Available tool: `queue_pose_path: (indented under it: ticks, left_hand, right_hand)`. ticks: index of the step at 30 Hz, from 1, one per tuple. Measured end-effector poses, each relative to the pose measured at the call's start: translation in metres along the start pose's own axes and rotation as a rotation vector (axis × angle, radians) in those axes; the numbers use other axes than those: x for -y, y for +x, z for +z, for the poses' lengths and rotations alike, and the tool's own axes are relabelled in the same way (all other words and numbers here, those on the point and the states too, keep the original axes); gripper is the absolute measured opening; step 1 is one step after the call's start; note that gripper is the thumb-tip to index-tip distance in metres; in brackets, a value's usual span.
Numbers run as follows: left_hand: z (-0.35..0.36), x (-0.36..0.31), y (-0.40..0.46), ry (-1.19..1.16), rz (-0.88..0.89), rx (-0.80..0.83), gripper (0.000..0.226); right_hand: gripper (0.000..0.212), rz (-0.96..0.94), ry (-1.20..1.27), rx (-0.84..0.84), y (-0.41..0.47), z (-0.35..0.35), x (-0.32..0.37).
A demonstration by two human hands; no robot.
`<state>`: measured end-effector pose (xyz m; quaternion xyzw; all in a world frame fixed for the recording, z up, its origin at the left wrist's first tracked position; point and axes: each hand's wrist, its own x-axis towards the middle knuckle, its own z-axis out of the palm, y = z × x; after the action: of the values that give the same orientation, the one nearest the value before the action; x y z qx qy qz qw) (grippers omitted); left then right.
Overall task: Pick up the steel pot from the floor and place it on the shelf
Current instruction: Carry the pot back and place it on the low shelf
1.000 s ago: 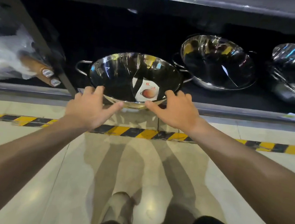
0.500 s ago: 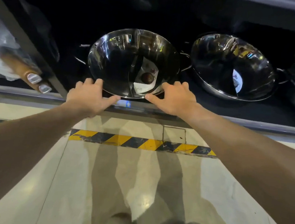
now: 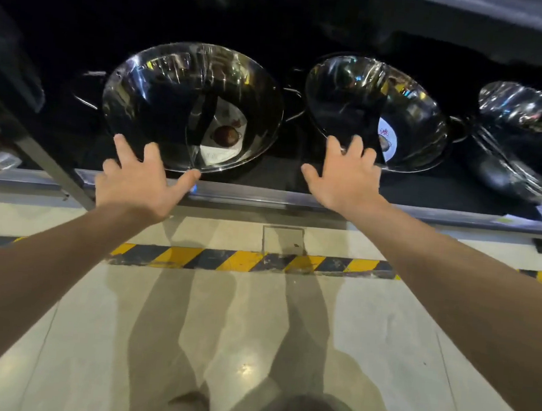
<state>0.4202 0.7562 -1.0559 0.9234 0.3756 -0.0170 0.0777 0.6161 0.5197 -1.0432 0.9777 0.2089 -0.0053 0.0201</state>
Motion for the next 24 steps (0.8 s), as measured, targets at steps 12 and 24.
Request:
queue_pose_path:
  ticks: [12,24]
  left_hand:
    - [-0.002,0.005,0.011,0.082,-0.087,-0.005,0.119]
    - [-0.005,0.007,0.026,0.065,-0.101,0.034,0.12]
  right_hand:
    - [0.051,0.182,0.047,0.15,-0.002,-0.008,-0.103]
    - [0.045,-0.033,-0.004,0.063,-0.011,0.002,-0.142]
